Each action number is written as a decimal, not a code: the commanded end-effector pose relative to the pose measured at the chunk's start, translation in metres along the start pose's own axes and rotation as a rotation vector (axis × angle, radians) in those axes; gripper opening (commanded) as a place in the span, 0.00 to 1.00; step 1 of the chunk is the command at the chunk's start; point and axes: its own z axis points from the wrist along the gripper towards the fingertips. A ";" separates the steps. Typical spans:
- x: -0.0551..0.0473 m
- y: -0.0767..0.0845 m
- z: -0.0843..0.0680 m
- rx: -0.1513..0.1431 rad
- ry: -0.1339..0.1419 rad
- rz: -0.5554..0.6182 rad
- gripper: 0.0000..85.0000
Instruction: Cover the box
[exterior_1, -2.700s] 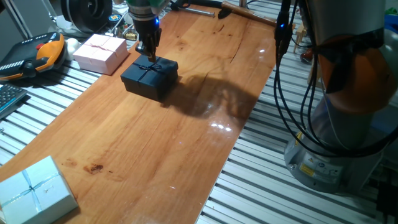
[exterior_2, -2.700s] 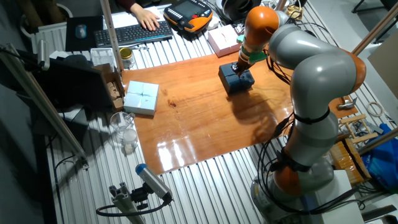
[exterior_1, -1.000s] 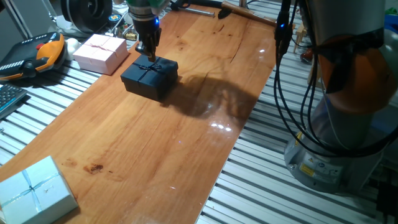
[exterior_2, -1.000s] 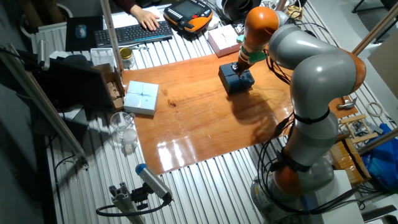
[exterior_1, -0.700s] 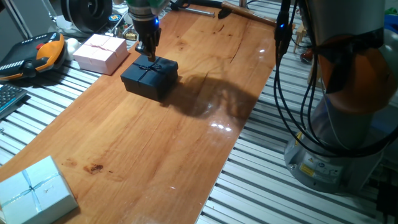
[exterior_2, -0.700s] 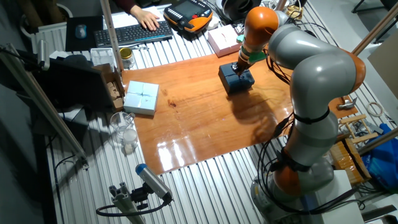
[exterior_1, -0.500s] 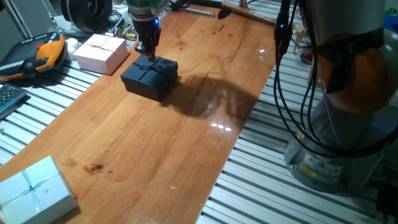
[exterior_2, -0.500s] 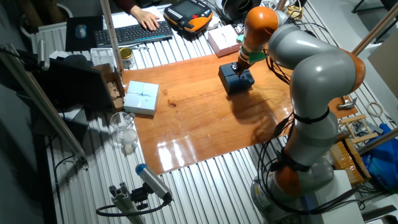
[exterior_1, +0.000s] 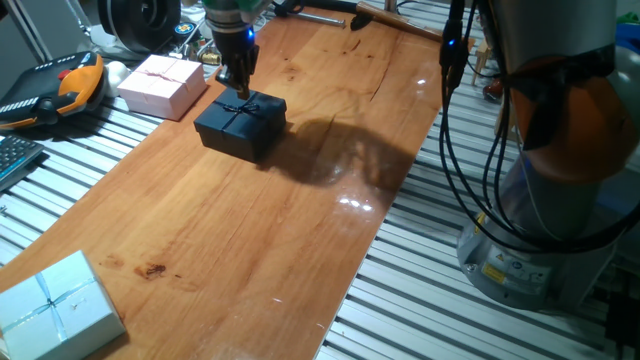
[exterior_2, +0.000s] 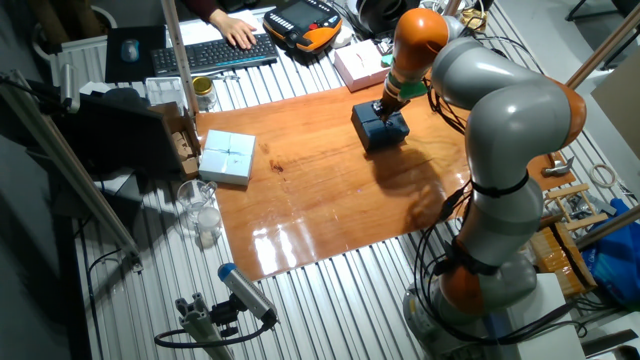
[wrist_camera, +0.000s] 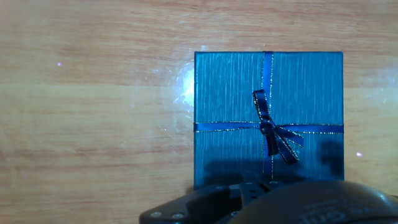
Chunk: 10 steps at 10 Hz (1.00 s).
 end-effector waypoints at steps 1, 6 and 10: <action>0.000 0.000 0.000 0.003 0.001 0.016 0.00; 0.000 0.000 0.000 0.002 -0.025 0.033 0.00; 0.000 0.000 0.000 0.023 0.026 0.023 0.00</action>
